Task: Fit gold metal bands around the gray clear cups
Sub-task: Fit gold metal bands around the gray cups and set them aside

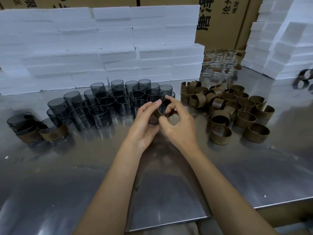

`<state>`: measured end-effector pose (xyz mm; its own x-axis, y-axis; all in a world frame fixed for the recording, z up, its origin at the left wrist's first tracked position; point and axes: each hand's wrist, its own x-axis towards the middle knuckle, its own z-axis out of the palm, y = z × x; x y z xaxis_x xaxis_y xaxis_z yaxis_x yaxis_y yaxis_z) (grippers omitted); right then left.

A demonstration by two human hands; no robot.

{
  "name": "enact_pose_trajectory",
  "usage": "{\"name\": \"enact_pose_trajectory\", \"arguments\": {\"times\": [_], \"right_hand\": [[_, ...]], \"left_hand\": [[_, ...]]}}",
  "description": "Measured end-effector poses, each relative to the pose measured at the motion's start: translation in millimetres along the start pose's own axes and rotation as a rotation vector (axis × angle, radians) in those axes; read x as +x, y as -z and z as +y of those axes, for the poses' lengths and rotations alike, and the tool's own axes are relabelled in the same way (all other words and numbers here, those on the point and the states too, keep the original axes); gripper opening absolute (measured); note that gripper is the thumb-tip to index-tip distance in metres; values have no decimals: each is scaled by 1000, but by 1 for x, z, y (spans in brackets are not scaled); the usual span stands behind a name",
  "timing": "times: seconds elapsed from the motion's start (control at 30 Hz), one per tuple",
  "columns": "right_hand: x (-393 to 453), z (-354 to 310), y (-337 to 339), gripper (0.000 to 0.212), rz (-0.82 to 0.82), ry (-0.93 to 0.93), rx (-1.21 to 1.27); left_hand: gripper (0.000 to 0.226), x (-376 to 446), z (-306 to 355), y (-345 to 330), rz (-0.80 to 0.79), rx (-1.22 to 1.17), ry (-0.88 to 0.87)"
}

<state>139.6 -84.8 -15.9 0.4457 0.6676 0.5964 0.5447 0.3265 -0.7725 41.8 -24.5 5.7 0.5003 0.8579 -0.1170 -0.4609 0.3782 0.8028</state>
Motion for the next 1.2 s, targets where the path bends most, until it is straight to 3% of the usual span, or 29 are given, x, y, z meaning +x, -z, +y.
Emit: {"name": "enact_pose_trajectory", "arguments": {"times": [0.17, 0.3, 0.43, 0.57, 0.77, 0.93, 1.0, 1.1, 1.2], "right_hand": [[3, -2, 0, 30, -18, -148, 312], [5, 0, 0, 35, 36, -148, 309], [6, 0, 1, 28, 94, -177, 238], [6, -1, 2, 23, 126, -188, 222], [3, 1, 1, 21, 224, -192, 81], [6, -2, 5, 21, 156, -240, 299], [8, -1, 6, 30, 136, -388, 392], [12, 0, 4, 66, 11, -630, 480], [13, -1, 3, 89, -30, -685, 544]], "left_hand": [[56, 2, -2, 1, -22, -52, 7], [47, 4, -4, 0, -53, -74, 10], [63, 4, -6, 1, -103, -83, 12], [61, 6, -9, 3, -146, -65, 3], [79, 8, -15, 1, -185, 22, -50], [78, 12, -15, 3, -178, -26, -83], [80, 11, -16, 2, -201, -6, -83], [79, 9, -18, 0, -263, 69, -73], [72, 9, -18, 2, -279, 89, -72]]}}
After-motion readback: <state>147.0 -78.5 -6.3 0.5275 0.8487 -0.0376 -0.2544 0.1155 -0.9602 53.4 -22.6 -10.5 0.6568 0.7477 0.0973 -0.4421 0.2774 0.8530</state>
